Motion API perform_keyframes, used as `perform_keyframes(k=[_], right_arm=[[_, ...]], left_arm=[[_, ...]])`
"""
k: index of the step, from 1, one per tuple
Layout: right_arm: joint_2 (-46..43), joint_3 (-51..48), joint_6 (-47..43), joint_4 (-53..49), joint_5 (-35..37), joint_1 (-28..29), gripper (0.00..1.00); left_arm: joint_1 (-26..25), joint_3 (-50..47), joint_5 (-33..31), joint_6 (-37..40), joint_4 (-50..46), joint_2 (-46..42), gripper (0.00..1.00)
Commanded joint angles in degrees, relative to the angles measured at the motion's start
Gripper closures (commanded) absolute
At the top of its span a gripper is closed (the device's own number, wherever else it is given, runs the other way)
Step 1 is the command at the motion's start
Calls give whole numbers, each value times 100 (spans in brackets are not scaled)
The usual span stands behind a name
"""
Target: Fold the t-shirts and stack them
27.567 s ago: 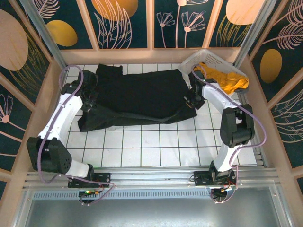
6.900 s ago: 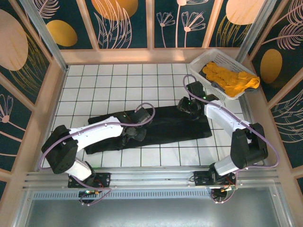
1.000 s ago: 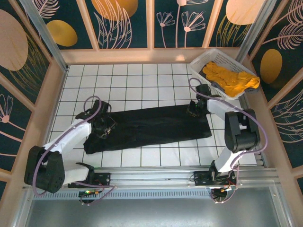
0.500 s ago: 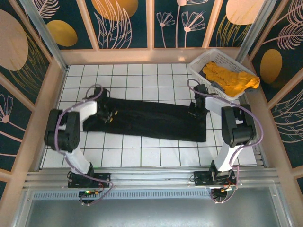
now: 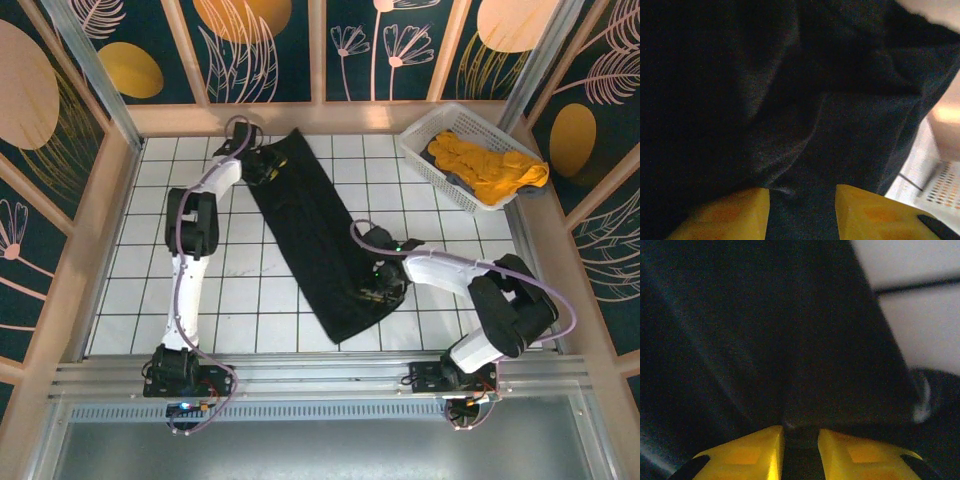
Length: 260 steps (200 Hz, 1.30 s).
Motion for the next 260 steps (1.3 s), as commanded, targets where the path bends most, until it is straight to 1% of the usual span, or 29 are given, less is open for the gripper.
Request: perform_keyframes(k=[1,26,44,58,74,89,101,116,132,157,173,187,203,223,233,240,260], right_arm=[[447,-149,776,-174,-657,462,71],[599,312,1020,3,-660,599,64],[527,646,1079,-168,-512,599,58],[313,826,1128,-448,-314,603,54],[-101,852,1171,-803,5,594,51],[-581,724,1152,-1052,307,583,50],[-949,523,1076,-1215,463,532,49],[-1274,244,949,-1452,589,460,49],[-1458,-53,753,-1517,594,458,48],[-1407,-402,443,-1254,264,539,47],[-1290,-541,384,-1065,115,597,47],[-1185,-629,367,-920,44,607,48],[-1025,-672,350,-772,-4,607,50],[-816,-677,341,-431,-152,599,54],[-700,-640,340,-282,-239,599,58],[-616,-609,333,-212,-297,607,64],[-476,-549,315,-143,-438,684,86]], left_arm=[[-311,557,413,-533,485,739,60],[-357,1273,629,-982,1052,1218,57],[-332,1850,716,-957,1080,1312,49],[-296,1896,701,-801,986,1052,45],[-286,1615,390,-309,630,337,39],[-295,793,58,1,469,-624,36],[-351,-374,-136,131,614,-1536,35],[-460,-1748,-160,210,663,-2517,36],[-637,-3052,-186,440,288,-3350,37],[-961,-4936,-295,849,-461,-4519,39],[-1158,-6062,-362,1016,-749,-5261,41],[-1272,-6892,-212,1072,-922,-5869,43],[-1459,-7607,15,1134,-1214,-6363,46],[-1801,-8160,183,1195,-1673,-6818,46],[-1912,-8426,296,1155,-1800,-7022,46],[-1965,-8600,387,1103,-1826,-7176,46],[-2121,-8969,641,874,-1781,-7506,47]])
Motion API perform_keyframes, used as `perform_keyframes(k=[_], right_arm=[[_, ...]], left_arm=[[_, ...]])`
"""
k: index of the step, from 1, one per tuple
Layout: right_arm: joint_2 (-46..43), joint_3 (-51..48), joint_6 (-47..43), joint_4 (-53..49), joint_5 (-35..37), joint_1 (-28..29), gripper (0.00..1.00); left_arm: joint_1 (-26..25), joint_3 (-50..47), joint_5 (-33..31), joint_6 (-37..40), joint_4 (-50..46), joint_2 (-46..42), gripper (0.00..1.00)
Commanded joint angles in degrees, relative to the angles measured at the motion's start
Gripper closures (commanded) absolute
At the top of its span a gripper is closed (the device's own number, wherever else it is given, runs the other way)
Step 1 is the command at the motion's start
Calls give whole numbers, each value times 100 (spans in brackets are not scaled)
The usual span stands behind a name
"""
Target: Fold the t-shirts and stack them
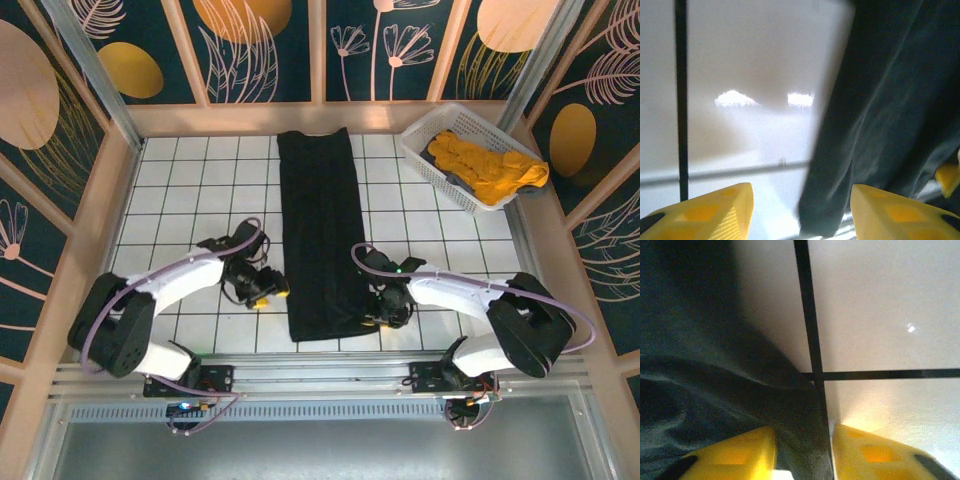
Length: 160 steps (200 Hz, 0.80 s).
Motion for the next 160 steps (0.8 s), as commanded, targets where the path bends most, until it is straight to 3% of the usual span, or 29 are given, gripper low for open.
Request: perform_keyframes(k=[1,28,60,96,113,142,160], right_arm=[[297,35,-81,636,-451,139,87],[253,89,-19,504,-749,310,100],[230,107,155,381,-948,542,100],[273,116,289,418,-1026,672,100],[290,142,335,423,-1041,698,100],[283,257,340,351,-1035,708,100],[255,411,347,224,-959,698,100]], left_arm=[[-142,-350,426,-131,-242,-394,47],[-429,-596,611,-493,58,-471,47],[-803,-724,585,-747,366,-222,48],[-890,-854,575,-828,669,-16,52],[-910,-812,615,-852,804,113,62],[-959,-744,575,-635,534,252,100],[-956,-683,476,-587,312,87,100]])
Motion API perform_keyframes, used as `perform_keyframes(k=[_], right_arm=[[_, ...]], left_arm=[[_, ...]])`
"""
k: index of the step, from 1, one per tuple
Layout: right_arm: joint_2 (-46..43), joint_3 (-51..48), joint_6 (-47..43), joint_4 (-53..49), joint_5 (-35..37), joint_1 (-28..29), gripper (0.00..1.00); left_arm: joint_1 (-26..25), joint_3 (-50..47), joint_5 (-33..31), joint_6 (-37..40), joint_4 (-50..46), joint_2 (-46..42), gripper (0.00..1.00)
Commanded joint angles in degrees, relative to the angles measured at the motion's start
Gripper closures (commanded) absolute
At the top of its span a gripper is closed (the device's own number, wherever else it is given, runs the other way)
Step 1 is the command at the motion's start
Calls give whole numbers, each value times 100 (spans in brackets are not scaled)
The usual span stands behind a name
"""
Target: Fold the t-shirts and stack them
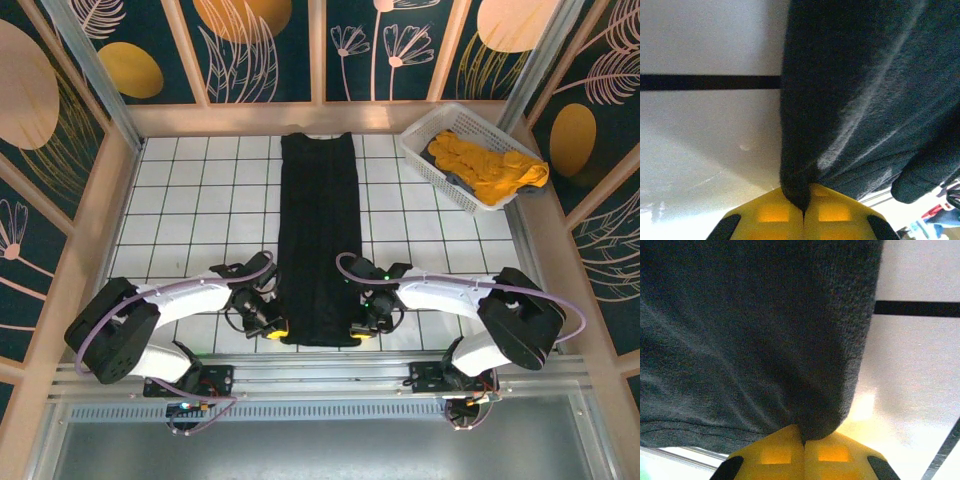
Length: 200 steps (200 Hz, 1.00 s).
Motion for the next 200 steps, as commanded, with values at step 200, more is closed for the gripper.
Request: perform_keyframes(k=[200], right_arm=[[2403,4618,-886,-928,621,-2457,100]], left_arm=[[1650,4130,-1413,428,-653,1661,100]])
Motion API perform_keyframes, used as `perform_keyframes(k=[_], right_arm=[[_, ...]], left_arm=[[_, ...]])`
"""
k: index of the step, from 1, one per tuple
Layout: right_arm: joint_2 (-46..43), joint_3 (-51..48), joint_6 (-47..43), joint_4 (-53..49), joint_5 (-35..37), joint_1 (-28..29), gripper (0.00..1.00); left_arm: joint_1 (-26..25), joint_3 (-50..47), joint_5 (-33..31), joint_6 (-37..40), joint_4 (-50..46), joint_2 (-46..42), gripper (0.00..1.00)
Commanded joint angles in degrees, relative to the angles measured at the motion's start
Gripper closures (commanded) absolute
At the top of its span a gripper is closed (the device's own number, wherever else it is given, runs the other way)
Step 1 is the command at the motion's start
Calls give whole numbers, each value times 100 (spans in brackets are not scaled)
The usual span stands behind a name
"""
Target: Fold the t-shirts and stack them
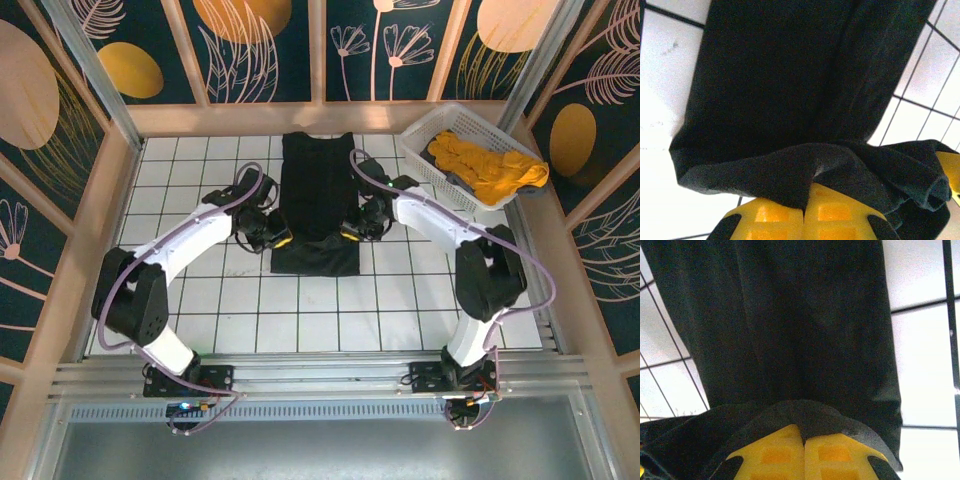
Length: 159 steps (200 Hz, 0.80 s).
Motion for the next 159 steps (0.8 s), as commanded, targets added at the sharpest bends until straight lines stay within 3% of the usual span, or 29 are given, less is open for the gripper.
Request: perform_keyframes(k=[1,80,90,107,115,135,159], right_arm=[[438,559,-296,-94,102,-203,100],[1628,1384,-563,200,202,-486,100],[1720,1526,-633,230,166,-543,88],[1745,1753,-756,154,255,-603,63],[1736,1866,-792,22,361,-621,56],[1369,1649,-807,-35,614,-648,40],[542,541,-587,346,721,-583,36]], left_arm=[[196,456,-78,197,234,339,100],[474,1448,5,370,471,1790,99],[503,1553,-113,409,444,1869,89],[508,1664,-330,456,396,1820,48],[508,1611,-417,451,409,1677,38],[508,1116,-440,367,479,1120,34],[508,16,-304,143,559,282,36]])
